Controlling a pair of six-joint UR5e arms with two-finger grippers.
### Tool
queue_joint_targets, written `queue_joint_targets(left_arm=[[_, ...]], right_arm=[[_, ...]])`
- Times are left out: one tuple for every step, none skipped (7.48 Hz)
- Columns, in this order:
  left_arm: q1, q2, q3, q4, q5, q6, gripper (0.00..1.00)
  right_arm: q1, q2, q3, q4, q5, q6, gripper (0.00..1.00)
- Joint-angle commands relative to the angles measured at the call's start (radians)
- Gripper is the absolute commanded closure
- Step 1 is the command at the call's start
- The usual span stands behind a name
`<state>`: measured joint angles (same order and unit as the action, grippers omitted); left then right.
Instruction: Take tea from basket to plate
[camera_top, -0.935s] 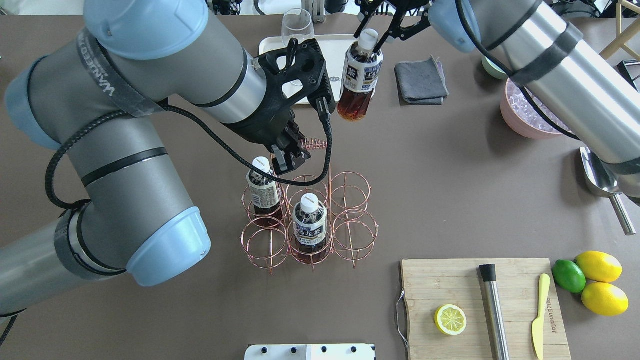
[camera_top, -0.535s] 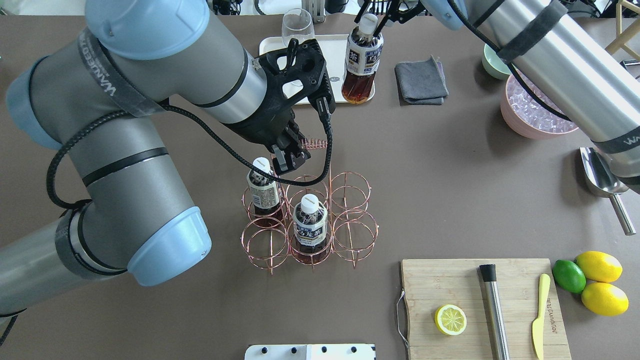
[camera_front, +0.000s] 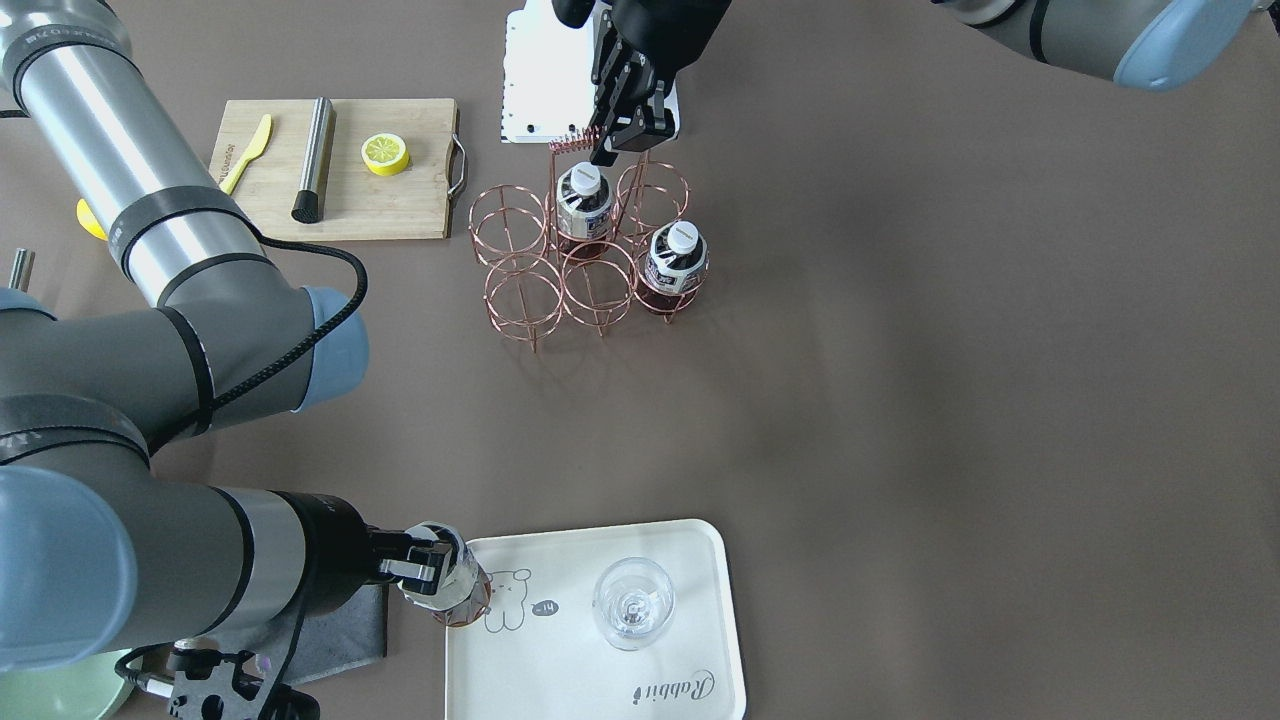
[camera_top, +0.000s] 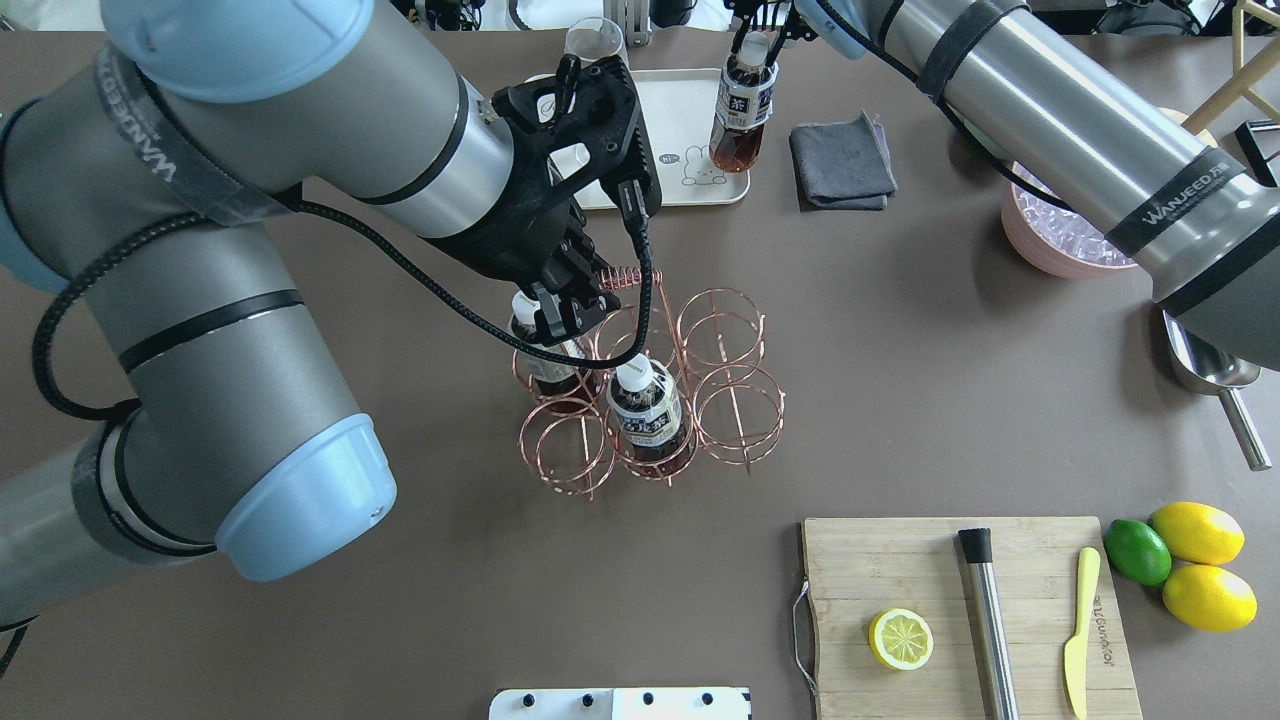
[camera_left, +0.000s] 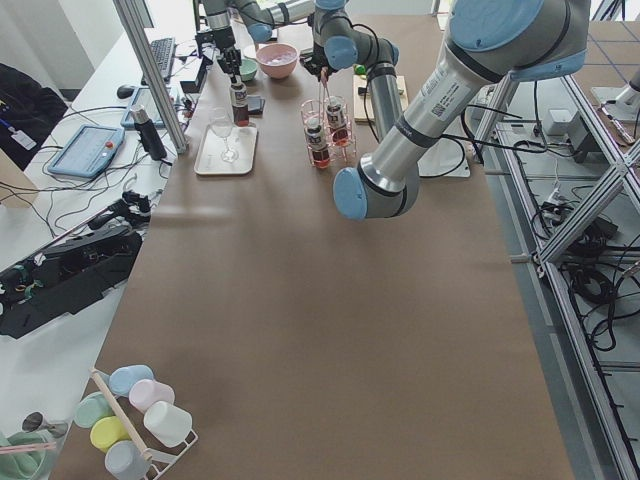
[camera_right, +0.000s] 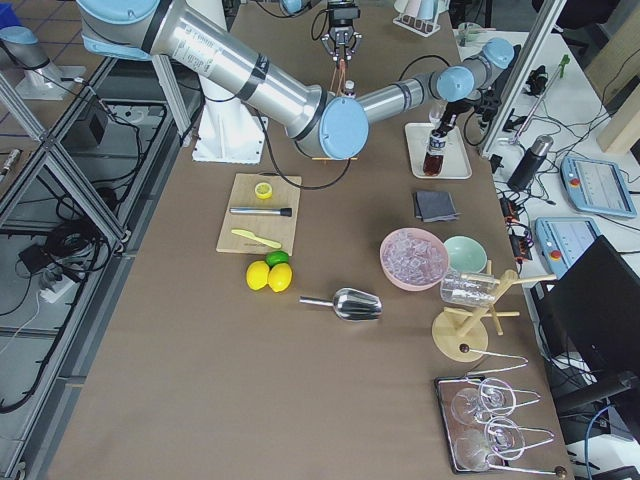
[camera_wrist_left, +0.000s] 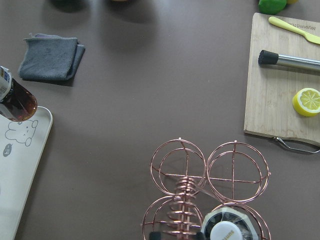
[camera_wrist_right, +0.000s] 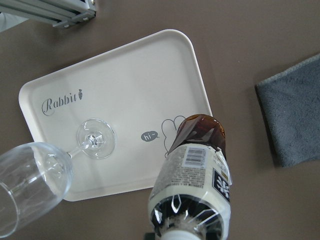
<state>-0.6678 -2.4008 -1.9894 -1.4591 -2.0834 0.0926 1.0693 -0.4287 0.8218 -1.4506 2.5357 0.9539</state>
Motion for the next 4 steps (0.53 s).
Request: queue_joint_targets(left_arm=[[-0.013,0.020,-0.067,0.003,-0.003,-0.007,1.00],[-0.028,0.028,-0.080,0.003,-0.019,-0.007,1.00],[-0.059,0.032,-0.086,0.003,-0.067,-0.008,1.00],[-0.115,0.034,-0.086,0.005,-0.095,-0.008,1.00]], right_arm=[[-0.015,0.025,-0.045,0.088,-0.052,-0.017,1.00],[-0.019,0.045,-0.058,0.102,-0.078,-0.018,1.00],[-0.029,0.059,-0.062,0.110,-0.103,-0.018,1.00],[-0.035,0.064,-0.067,0.130,-0.123,-0.018,1.00]])
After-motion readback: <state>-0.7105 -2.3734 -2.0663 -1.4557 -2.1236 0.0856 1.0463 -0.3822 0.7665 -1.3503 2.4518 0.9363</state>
